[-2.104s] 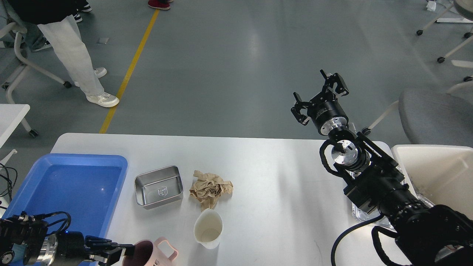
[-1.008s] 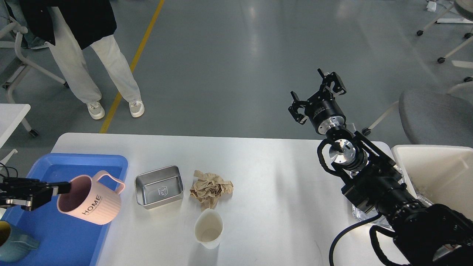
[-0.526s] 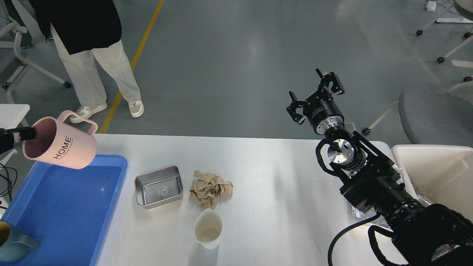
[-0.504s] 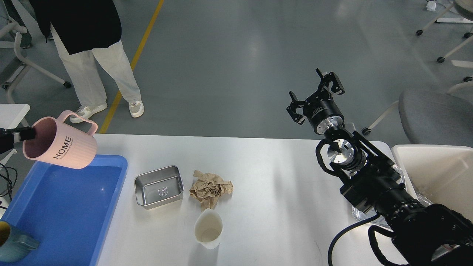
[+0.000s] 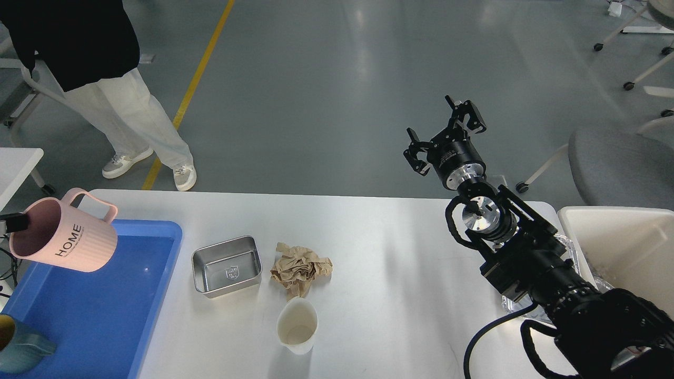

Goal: Tidy desktop

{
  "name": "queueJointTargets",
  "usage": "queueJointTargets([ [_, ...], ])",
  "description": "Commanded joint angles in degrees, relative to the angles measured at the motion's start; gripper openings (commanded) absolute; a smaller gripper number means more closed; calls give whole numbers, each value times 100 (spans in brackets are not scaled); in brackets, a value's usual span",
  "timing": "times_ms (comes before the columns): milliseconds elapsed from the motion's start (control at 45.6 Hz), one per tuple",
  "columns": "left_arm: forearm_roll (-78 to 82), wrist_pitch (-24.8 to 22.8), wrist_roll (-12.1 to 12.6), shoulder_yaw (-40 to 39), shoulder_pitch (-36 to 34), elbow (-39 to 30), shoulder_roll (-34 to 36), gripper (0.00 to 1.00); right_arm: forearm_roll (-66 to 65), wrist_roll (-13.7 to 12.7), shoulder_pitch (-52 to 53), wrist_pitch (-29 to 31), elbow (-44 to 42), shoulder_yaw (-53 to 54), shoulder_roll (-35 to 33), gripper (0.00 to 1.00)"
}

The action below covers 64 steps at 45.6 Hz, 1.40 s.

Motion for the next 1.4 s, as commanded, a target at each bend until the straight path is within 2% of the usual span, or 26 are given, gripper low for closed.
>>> queueJointTargets([
  [0, 9, 26, 3, 0, 289, -6, 154, 0, 0, 0, -17, 0, 0, 0, 0, 100],
  [219, 290, 123, 73, 35, 755, 38, 172, 0, 0, 0, -35, 9, 0, 0, -9, 100],
  [307, 308, 298, 100, 149, 887, 55, 40, 0, 0, 0, -44, 9, 0, 0, -9, 100],
  [438, 317, 422, 302, 351, 931, 108, -197, 0, 0, 0, -53, 18, -9, 0, -35, 100],
  [548, 317, 483, 337, 562, 966, 213, -347, 0, 0, 0, -70, 18, -9, 0, -44, 100],
  [767, 308, 861, 337, 1028, 1142, 556, -628, 0, 0, 0, -105, 26, -18, 0, -53, 100],
  [1205, 62, 1151, 390, 1090, 1608, 1470, -1542, 0, 0, 0, -167, 26, -9, 9, -79, 100],
  [1381, -43, 1327, 522, 1090, 1836, 1760, -1964, 0, 0, 0, -167, 26, -9, 9, -149, 100],
])
